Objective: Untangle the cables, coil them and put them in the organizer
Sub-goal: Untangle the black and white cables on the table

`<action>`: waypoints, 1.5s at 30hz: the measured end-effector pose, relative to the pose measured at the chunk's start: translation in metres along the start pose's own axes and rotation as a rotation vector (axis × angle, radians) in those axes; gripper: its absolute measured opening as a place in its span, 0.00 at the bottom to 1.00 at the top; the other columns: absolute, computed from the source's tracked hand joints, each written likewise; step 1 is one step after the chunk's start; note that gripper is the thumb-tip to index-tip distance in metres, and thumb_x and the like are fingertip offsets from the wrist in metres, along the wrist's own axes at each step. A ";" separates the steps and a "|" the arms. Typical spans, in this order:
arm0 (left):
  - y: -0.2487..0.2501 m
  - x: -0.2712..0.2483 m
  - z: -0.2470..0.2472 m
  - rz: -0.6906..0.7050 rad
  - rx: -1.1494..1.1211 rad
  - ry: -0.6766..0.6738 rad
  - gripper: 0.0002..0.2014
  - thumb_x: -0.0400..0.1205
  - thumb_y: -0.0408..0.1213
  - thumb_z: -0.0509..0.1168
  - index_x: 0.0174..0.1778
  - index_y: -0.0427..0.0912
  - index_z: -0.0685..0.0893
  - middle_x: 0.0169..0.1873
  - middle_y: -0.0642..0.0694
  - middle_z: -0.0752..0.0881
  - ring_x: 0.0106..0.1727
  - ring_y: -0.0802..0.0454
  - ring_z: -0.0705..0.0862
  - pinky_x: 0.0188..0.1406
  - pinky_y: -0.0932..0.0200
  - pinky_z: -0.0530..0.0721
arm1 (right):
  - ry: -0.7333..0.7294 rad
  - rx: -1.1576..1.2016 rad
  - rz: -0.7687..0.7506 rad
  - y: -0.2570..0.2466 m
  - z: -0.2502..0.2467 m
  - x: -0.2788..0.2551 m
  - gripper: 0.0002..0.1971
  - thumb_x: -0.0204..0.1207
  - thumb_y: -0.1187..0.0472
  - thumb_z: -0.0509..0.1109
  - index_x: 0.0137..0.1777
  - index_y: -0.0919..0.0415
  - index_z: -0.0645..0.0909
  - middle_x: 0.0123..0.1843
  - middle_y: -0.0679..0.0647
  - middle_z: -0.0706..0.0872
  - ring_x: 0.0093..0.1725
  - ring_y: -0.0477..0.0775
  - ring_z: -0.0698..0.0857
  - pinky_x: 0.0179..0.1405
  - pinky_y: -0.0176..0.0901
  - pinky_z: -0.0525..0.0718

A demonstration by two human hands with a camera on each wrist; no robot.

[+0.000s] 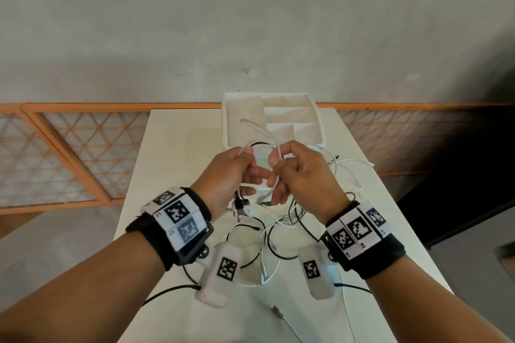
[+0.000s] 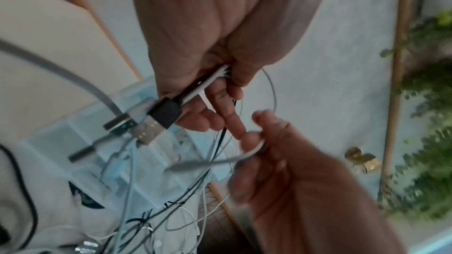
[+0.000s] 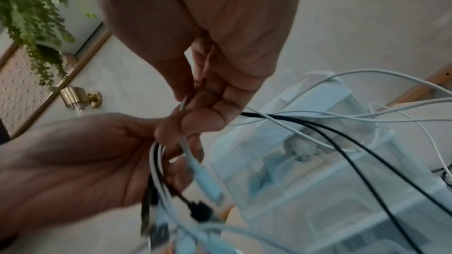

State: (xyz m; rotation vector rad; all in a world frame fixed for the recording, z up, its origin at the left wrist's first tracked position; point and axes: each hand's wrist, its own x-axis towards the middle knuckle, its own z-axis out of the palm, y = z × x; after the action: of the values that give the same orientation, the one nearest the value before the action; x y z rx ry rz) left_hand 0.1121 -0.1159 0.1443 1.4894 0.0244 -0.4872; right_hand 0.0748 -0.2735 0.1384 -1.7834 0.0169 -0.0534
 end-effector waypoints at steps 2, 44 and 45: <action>0.002 0.002 -0.005 -0.052 -0.070 0.018 0.13 0.91 0.42 0.55 0.43 0.41 0.76 0.40 0.37 0.91 0.38 0.45 0.87 0.42 0.50 0.86 | -0.040 -0.060 0.006 0.009 0.009 -0.005 0.02 0.85 0.64 0.68 0.51 0.60 0.82 0.32 0.62 0.88 0.23 0.62 0.87 0.21 0.44 0.81; -0.059 0.005 -0.066 0.024 0.954 0.083 0.18 0.90 0.41 0.57 0.41 0.44 0.90 0.56 0.54 0.81 0.37 0.62 0.82 0.27 0.73 0.70 | 0.475 -0.546 0.315 0.105 -0.074 0.004 0.40 0.76 0.67 0.73 0.84 0.49 0.59 0.52 0.44 0.84 0.48 0.52 0.84 0.54 0.44 0.81; -0.061 0.005 -0.066 0.005 0.920 0.130 0.18 0.89 0.44 0.57 0.38 0.46 0.88 0.34 0.54 0.85 0.35 0.56 0.81 0.27 0.69 0.69 | 0.487 -0.570 0.256 0.117 -0.061 -0.008 0.33 0.74 0.69 0.70 0.78 0.54 0.67 0.47 0.46 0.87 0.43 0.54 0.84 0.49 0.42 0.78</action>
State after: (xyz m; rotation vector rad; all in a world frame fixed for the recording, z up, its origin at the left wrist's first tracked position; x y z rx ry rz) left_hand 0.1153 -0.0549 0.0789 2.4198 -0.1169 -0.4108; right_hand 0.0663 -0.3576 0.0370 -2.2782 0.6664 -0.3234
